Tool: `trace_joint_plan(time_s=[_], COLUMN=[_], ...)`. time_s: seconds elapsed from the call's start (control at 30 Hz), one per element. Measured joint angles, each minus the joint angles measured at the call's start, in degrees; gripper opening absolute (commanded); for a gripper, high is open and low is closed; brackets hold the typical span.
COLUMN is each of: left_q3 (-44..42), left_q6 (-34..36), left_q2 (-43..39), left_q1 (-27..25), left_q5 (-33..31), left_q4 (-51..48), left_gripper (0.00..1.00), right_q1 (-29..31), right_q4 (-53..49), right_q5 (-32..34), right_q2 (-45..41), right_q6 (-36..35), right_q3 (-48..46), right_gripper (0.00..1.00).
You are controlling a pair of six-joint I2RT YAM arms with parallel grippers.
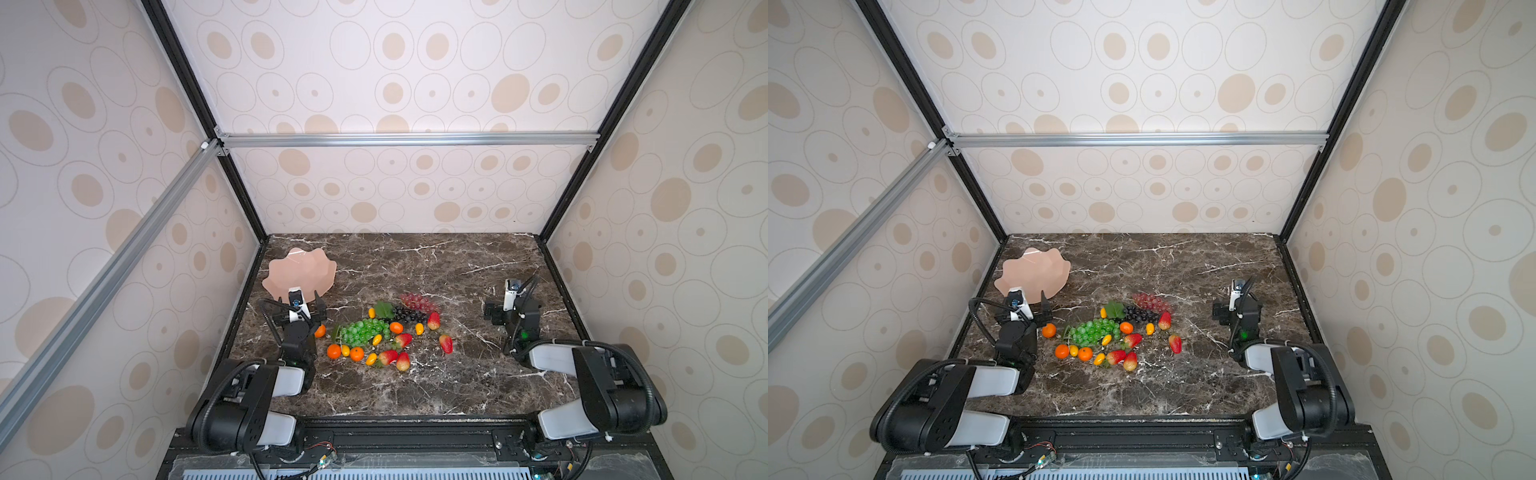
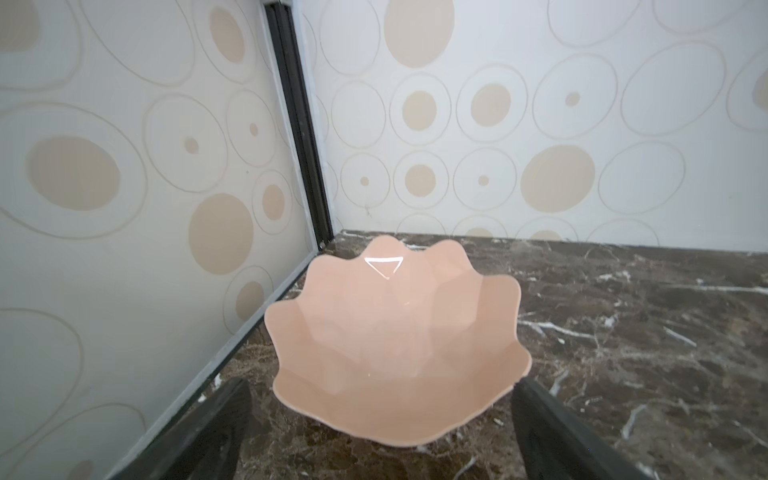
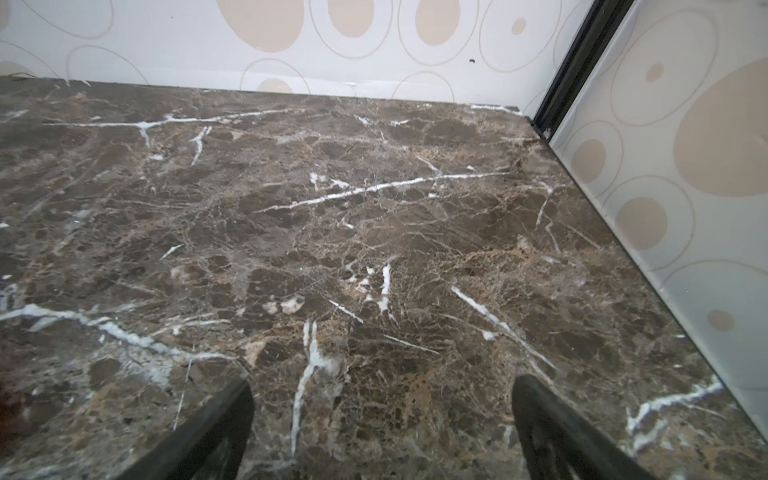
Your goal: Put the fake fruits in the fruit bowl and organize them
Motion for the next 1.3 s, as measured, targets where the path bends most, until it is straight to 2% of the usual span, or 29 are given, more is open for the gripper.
trace_joint_plan(time_s=[0.13, 0.27, 0.37, 0.5, 0.63, 0.77, 0.9, 1.13, 1.3], left_q3=[6.4, 15.87, 22.14, 29.22, 37.68, 47.23, 54.31, 61.02, 65.05], left_q6=[-4.57, -11.93, -16.28, -18.58, -18.45, -16.79, -14.45, -9.73, -6.91], left_q2=[-3.61, -3.91, -3.48, -1.4, 3.72, 10.93, 18.1, 25.73, 28.92], left_q1=[-1.75, -1.86, -1.92, -1.92, -1.92, -1.92, -1.92, -1.92, -2.05], left_q5=[-6.34, -8.35, -7.13, -3.5, 0.52, 4.24, 6.32, 6.14, 5.77], left_q4=[-12.0, -28.0, -38.56, -50.12, -61.53, -71.49, -79.73, -90.44, -94.25], left_gripper=[0.98, 0.98, 0.98, 0.98, 0.98, 0.94, 0.88, 0.77, 0.68], right_q1=[1.42, 1.81, 1.81, 1.81, 1.81, 2.6, 8.17, 21.18, 25.27], right_q4=[-8.52, -20.06, -30.23, -42.4, -50.88, -54.25, -56.48, -56.48, -56.13], right_q5=[1.29, 3.23, 4.17, 2.89, -4.98, -15.47, -22.67, -28.55, -29.31], right_q2=[-6.67, -10.95, -11.96, -12.11, -12.2, -12.15, -11.87, -11.87, -12.04], right_q6=[1.68, 8.07, 14.32, 21.0, 23.45, 25.05, 25.99, 26.47, 26.45], right_q3=[4.04, 10.58, 16.52, 22.38, 25.22, 26.25, 29.49, 36.02, 38.34], right_gripper=[1.0, 1.0, 1.0, 1.0, 1.0, 1.0, 1.0, 1.0, 1.0])
